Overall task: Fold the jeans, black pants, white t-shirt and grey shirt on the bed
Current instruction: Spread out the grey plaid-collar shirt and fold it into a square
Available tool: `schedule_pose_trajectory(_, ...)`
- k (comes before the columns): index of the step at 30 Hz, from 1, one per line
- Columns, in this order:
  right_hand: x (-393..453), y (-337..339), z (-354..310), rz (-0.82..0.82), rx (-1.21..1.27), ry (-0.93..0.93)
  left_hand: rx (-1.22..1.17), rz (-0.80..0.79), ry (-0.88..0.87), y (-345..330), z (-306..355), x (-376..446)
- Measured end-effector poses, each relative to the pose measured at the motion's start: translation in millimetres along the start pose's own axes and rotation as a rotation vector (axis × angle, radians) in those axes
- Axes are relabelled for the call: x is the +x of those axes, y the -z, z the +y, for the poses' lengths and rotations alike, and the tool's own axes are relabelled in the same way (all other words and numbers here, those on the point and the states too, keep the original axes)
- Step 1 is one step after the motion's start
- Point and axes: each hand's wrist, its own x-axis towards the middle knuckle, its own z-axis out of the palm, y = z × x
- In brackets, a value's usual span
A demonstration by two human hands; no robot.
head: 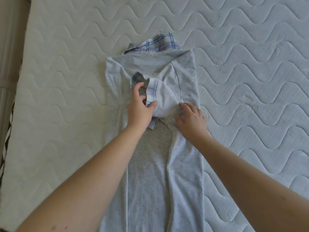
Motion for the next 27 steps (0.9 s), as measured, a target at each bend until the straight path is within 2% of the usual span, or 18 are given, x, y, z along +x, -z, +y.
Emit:
schedule_pose_trajectory(2, -1.8, 0.5, -0.2, -0.001, 0.005, -0.002, -0.059, 0.042, -0.062, 6.4, -8.9, -13.2)
schedule_pose_trajectory(4, -5.4, 0.4, -0.6, 0.002, -0.006, 0.01, -0.078, 0.027, -0.046, 10.1, -20.4, -29.4)
schedule_pose_trajectory(8, -12.7, -0.8, 2.0, -0.029, -0.081, 0.037, 0.126, -0.086, 0.243, 7.7, -41.0, -52.3)
schedule_pose_trajectory(10, -15.8, -1.7, 4.4, -0.044, -0.114, 0.048, 0.146, -0.013, 0.361, 7.3, -40.3, -50.1)
schedule_pose_trajectory(13, -19.5, -1.9, 8.1, -0.045, -0.121, 0.054, 0.168, 0.122, 0.397, 8.9, -34.0, -35.2)
schedule_pose_trajectory(18, -21.4, 0.3, 10.3, -0.046, -0.113, 0.048, -0.145, 0.037, 0.622, -0.5, -26.0, -14.9)
schedule_pose_trajectory(22, -21.4, 2.1, 9.1, -0.064, -0.095, 0.044, 0.061, 0.013, 0.49, 0.0, -27.3, -28.9)
schedule_pose_trajectory(24, -20.0, 3.2, 9.0, -0.065, -0.08, 0.039, 0.181, 0.038, 0.388, 2.7, -27.4, -38.7)
schedule_pose_trajectory(27, -16.2, 5.3, 10.4, -0.036, -0.034, 0.014, 0.223, 0.117, 0.23, 4.2, -16.0, -35.5)
